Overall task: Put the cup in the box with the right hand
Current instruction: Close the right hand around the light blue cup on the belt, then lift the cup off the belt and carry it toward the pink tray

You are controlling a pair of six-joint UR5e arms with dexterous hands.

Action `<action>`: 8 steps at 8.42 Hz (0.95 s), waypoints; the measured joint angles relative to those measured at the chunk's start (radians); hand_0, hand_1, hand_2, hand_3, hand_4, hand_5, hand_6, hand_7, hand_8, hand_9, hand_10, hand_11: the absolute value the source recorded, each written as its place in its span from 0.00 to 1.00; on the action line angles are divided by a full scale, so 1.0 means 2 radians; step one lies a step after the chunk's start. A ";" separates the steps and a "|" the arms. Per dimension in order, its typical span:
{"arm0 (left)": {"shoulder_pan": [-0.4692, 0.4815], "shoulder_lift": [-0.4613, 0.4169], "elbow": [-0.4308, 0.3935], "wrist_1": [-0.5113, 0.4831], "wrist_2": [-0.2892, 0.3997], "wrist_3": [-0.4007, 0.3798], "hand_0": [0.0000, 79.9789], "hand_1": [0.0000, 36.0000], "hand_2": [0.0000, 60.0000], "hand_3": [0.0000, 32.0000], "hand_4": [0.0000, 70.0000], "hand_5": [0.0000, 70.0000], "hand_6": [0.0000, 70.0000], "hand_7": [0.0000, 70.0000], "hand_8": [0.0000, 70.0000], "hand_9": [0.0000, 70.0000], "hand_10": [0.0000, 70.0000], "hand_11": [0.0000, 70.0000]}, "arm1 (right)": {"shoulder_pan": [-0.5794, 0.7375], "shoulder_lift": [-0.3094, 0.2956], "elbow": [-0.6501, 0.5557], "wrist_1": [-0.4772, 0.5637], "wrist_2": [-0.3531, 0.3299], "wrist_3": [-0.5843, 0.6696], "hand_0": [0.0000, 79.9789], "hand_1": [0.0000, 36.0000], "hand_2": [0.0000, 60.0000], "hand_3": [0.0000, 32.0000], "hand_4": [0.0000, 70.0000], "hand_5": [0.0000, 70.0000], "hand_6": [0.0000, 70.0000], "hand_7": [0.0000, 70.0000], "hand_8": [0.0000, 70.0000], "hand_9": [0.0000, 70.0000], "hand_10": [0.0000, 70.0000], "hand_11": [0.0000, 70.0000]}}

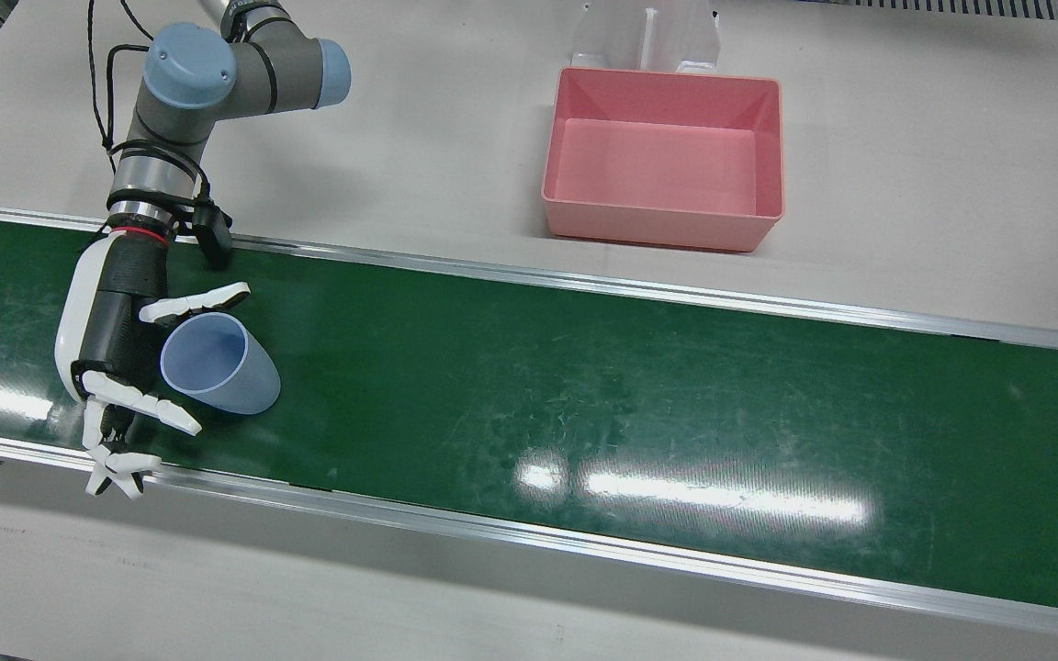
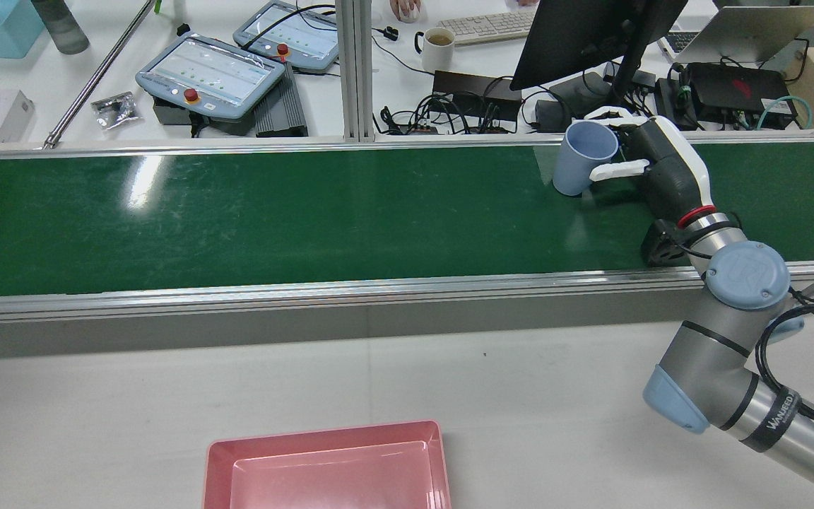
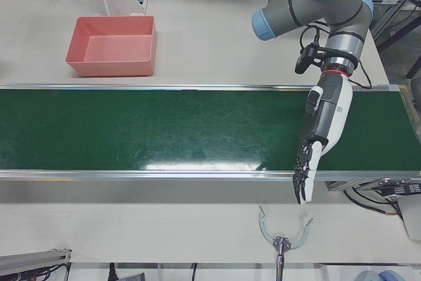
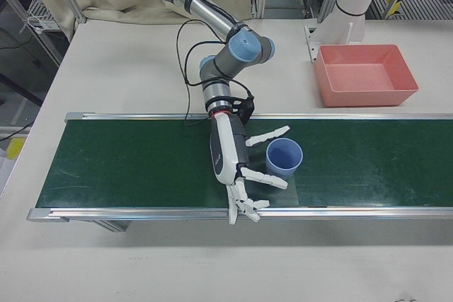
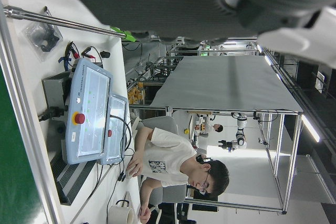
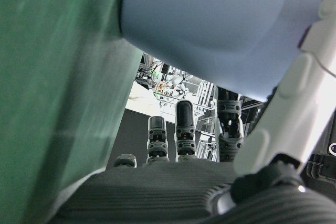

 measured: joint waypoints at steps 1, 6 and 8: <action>0.000 0.000 0.000 0.000 0.000 0.000 0.00 0.00 0.00 0.00 0.00 0.00 0.00 0.00 0.00 0.00 0.00 0.00 | 0.000 0.000 0.000 0.000 0.000 0.000 0.63 0.00 0.00 0.18 0.60 0.02 0.11 0.70 0.12 0.31 0.00 0.00; 0.000 0.000 0.000 0.000 0.000 0.000 0.00 0.00 0.00 0.00 0.00 0.00 0.00 0.00 0.00 0.00 0.00 0.00 | 0.003 -0.001 0.004 -0.004 0.000 -0.002 0.75 0.76 0.38 0.00 0.73 0.10 0.36 1.00 0.35 0.68 0.02 0.05; 0.000 0.000 0.000 0.000 0.000 0.000 0.00 0.00 0.00 0.00 0.00 0.00 0.00 0.00 0.00 0.00 0.00 0.00 | 0.007 -0.004 0.015 -0.012 -0.001 -0.005 0.73 0.75 0.38 0.00 0.58 0.11 0.36 1.00 0.38 0.71 0.03 0.06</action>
